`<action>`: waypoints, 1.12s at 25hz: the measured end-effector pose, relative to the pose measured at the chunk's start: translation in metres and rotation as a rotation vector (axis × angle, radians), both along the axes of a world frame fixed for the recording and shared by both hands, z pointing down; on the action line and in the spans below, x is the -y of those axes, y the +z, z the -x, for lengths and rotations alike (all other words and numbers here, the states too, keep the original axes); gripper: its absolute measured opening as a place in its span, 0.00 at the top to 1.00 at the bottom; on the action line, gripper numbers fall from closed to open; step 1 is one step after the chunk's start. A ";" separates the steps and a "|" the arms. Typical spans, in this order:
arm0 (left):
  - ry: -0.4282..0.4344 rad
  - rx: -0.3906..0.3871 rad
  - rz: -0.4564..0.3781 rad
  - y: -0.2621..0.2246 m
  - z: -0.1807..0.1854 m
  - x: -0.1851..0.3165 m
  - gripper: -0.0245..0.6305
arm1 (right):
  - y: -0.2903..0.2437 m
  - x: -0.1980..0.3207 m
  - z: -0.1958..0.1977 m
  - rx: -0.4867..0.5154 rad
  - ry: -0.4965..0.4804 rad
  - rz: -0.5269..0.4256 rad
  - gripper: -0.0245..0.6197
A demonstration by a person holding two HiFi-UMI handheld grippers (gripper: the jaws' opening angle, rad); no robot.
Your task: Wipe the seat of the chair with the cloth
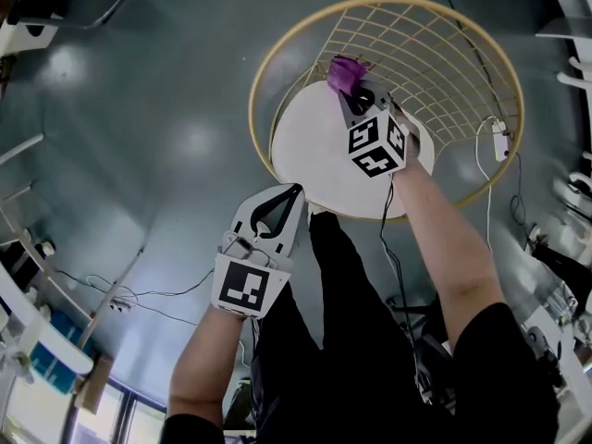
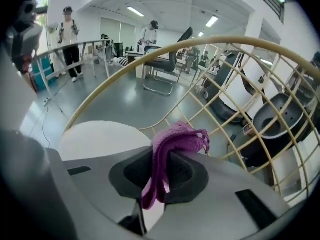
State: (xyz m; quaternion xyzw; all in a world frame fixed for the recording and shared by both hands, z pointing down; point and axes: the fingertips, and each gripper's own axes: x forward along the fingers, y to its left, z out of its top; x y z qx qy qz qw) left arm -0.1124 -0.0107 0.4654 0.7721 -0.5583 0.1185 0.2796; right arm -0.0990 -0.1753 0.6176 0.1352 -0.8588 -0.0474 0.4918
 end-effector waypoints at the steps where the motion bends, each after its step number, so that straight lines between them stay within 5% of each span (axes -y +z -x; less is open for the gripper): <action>1: -0.004 -0.004 0.005 0.002 0.000 0.000 0.95 | 0.004 0.000 0.001 -0.016 -0.014 -0.020 0.87; 28: 0.008 -0.011 0.051 0.030 -0.011 -0.052 0.95 | 0.033 -0.079 0.003 -0.011 -0.057 0.105 0.87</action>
